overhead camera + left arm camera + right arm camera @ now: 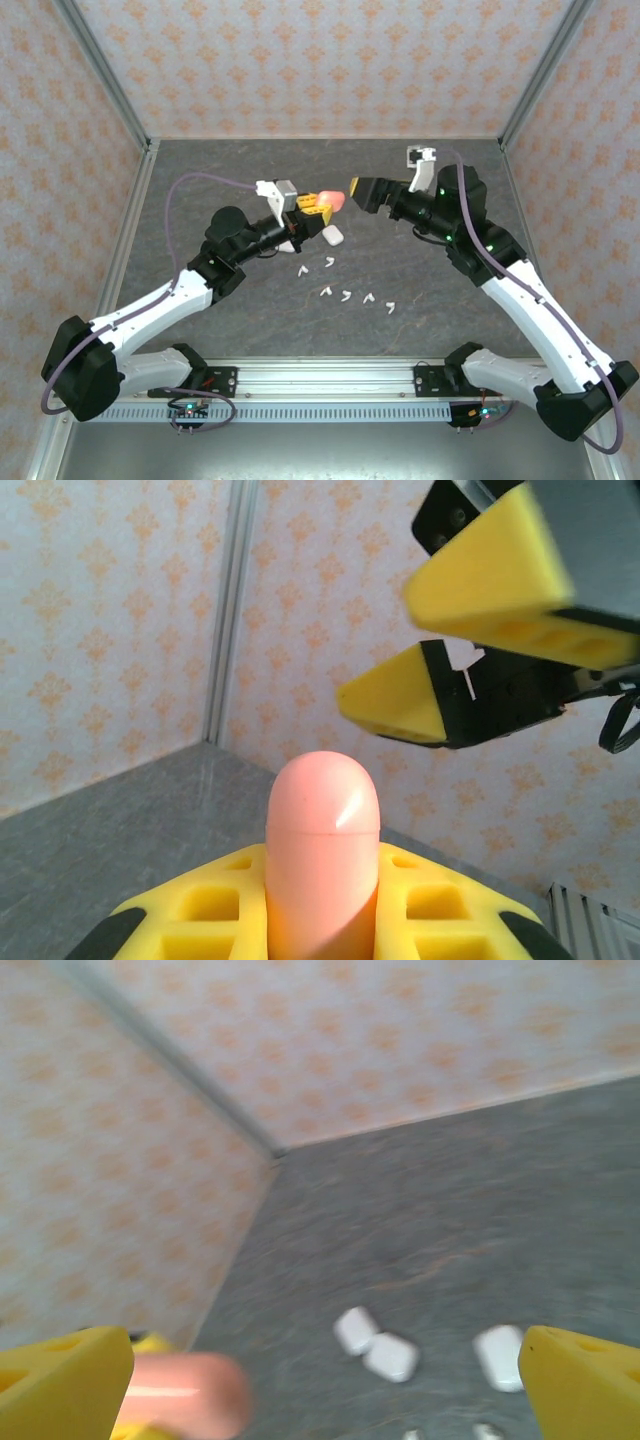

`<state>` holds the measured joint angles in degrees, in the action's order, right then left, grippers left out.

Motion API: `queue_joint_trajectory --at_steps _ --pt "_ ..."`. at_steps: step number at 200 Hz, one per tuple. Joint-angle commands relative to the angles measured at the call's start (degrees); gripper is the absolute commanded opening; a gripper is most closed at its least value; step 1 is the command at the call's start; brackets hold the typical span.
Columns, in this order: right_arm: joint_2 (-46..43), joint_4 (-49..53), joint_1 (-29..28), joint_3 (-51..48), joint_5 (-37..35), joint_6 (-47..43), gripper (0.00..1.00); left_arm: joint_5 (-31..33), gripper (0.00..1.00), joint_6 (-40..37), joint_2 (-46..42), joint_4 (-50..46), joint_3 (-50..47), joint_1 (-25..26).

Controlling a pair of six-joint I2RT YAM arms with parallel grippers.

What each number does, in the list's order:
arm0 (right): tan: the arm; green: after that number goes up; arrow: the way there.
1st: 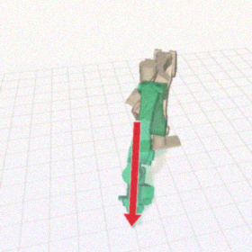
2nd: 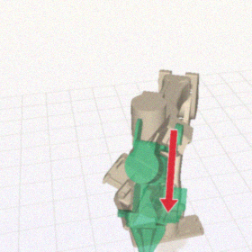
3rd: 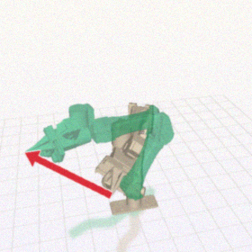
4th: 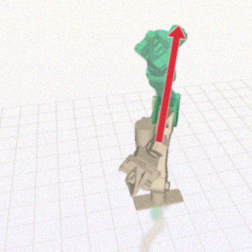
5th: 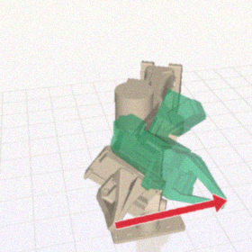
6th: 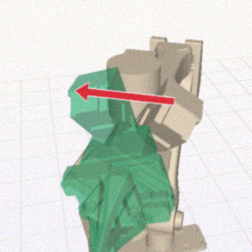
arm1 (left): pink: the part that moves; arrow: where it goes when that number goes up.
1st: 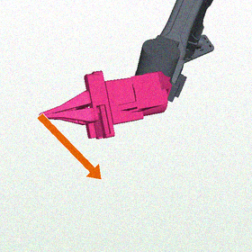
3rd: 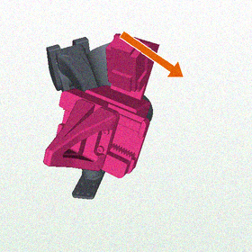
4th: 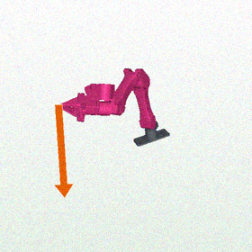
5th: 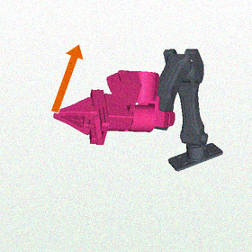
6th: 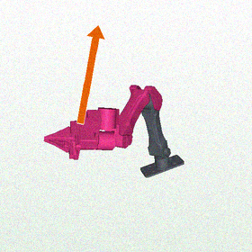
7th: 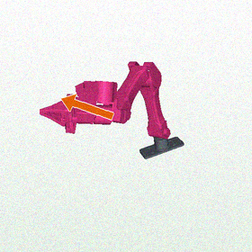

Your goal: Insert the wireless bluetooth earbuds into the charging case

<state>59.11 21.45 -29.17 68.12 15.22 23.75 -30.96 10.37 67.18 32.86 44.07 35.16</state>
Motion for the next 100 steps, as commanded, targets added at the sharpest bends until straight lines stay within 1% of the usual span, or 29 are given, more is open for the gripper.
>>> queue_joint_trajectory --at_steps 1,22,51,89,100 --pt "-1.51 5.99 3.44 -3.44 -16.54 6.98 0.99 3.49 0.0 -0.86 1.31 -2.8 2.25 -0.26" --pt "-1.94 3.17 6.01 -10.99 -16.2 12.4 0.99 5.79 0.0 2.14 3.45 -3.57 2.84 -1.31" --pt "-0.82 -0.02 6.89 -18.46 -14.92 15.7 0.99 4.44 0.0 7.98 9.49 -10.54 8.4 -5.24" --pt "2.61 -0.08 6.94 -20.58 -12.62 14.65 0.99 4.34 0.0 12.98 21.16 -20.9 17.97 -9.2" --pt "3.35 -0.17 6.99 -20.47 -12.03 14.13 0.99 3.15 0.0 14.44 25.11 -24.05 21.42 -10.28"
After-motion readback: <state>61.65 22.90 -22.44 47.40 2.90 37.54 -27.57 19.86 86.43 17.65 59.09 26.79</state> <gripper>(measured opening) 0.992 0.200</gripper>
